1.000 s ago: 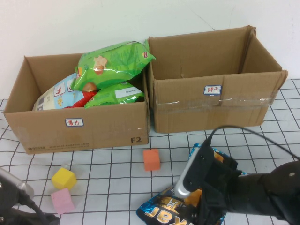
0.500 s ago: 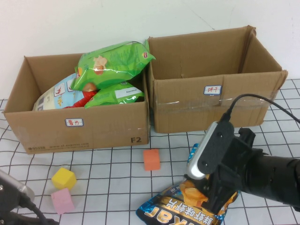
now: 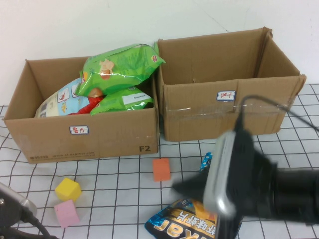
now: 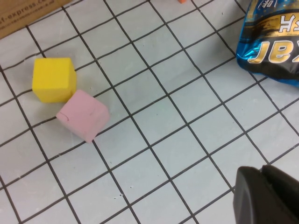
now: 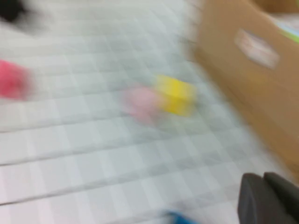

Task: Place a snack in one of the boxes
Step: Pick up the potato chip

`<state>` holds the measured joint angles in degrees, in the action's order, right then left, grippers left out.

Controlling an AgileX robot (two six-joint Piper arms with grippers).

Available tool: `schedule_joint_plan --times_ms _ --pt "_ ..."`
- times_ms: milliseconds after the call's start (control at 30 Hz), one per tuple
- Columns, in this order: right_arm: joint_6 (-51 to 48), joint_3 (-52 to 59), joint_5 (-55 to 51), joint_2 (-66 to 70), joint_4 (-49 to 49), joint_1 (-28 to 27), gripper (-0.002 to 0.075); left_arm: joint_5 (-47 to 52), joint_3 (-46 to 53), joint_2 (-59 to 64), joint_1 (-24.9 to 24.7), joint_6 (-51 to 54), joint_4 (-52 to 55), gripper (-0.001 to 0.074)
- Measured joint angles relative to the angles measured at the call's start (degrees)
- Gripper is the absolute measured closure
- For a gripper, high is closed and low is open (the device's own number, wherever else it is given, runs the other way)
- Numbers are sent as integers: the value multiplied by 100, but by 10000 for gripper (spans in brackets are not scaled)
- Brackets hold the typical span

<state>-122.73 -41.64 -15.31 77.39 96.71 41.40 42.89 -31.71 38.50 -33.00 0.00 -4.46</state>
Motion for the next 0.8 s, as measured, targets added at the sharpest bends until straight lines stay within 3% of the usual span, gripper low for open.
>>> schedule_joint_plan --times_ms 67,200,367,533,633,800 --pt "605 0 -853 0 -764 0 725 0 0 0 0 0 0 736" --pt "2706 0 -1820 0 -3302 0 726 14 0 0 0 0 0 736" --pt "5763 0 -1923 0 -6894 0 727 35 0 0 0 0 -60 736" --pt "7091 0 -2165 0 -9757 0 727 35 0 0 0 -31 -212 736" --pt "7292 -27 -2426 0 -10517 0 727 73 0 0 0 -51 -223 736" --pt "7411 -322 -2583 -2 -10689 0 727 81 0 0 0 -79 -314 736"
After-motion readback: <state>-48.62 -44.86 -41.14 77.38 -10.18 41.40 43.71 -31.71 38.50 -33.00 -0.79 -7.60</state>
